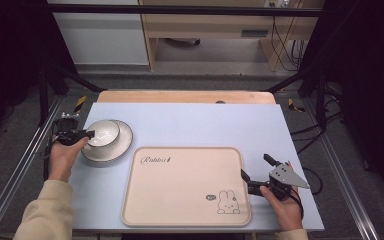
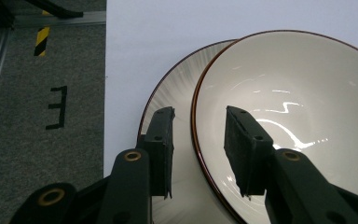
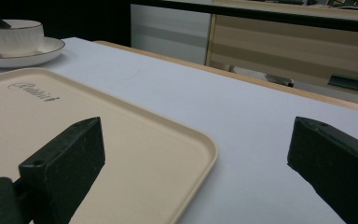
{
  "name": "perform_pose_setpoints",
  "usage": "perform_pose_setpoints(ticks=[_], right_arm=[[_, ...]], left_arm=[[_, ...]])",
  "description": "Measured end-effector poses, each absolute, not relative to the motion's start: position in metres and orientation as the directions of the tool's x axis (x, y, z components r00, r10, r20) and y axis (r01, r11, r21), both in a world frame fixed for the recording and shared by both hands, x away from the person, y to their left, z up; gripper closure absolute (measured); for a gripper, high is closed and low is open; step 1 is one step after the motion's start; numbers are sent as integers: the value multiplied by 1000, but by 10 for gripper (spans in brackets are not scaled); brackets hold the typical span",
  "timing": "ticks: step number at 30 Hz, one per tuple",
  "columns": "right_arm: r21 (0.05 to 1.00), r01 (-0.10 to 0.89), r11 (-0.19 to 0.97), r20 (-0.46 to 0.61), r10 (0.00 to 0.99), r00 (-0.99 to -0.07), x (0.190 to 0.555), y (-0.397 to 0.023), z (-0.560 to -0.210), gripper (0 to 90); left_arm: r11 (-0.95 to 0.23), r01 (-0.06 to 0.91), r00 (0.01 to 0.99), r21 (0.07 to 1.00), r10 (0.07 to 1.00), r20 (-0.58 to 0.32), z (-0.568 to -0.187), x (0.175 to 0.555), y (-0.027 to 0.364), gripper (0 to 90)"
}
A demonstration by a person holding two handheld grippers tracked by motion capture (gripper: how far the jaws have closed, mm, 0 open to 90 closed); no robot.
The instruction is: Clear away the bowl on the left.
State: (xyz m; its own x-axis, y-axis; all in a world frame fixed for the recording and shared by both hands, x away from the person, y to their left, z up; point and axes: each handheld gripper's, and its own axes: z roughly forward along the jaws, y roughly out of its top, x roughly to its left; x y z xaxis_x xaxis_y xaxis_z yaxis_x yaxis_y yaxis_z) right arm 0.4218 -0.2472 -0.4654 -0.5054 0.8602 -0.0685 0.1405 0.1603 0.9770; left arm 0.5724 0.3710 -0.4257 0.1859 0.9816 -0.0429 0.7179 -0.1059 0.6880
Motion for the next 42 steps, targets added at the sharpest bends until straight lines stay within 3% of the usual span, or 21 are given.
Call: perform_pose_setpoints(ticks=[15, 23, 29, 42], right_arm=[[976, 143, 164, -69, 857, -510, 422, -247, -465, 42], [976, 142, 168, -74, 857, -510, 422, -247, -465, 42], [976, 136, 170, -79, 858, -508, 422, -247, -465, 42], [972, 124, 201, -114, 858, -500, 422, -244, -466, 46]], left_arm=[[-117, 741, 187, 662, 982, -36, -429, 579, 372, 819], [-58, 709, 182, 703, 978, -103, -424, 573, 371, 825], [-42, 691, 171, 722, 980, -106, -416, 567, 370, 821], [-53, 664, 254, 745, 954, -159, -400, 554, 352, 820]])
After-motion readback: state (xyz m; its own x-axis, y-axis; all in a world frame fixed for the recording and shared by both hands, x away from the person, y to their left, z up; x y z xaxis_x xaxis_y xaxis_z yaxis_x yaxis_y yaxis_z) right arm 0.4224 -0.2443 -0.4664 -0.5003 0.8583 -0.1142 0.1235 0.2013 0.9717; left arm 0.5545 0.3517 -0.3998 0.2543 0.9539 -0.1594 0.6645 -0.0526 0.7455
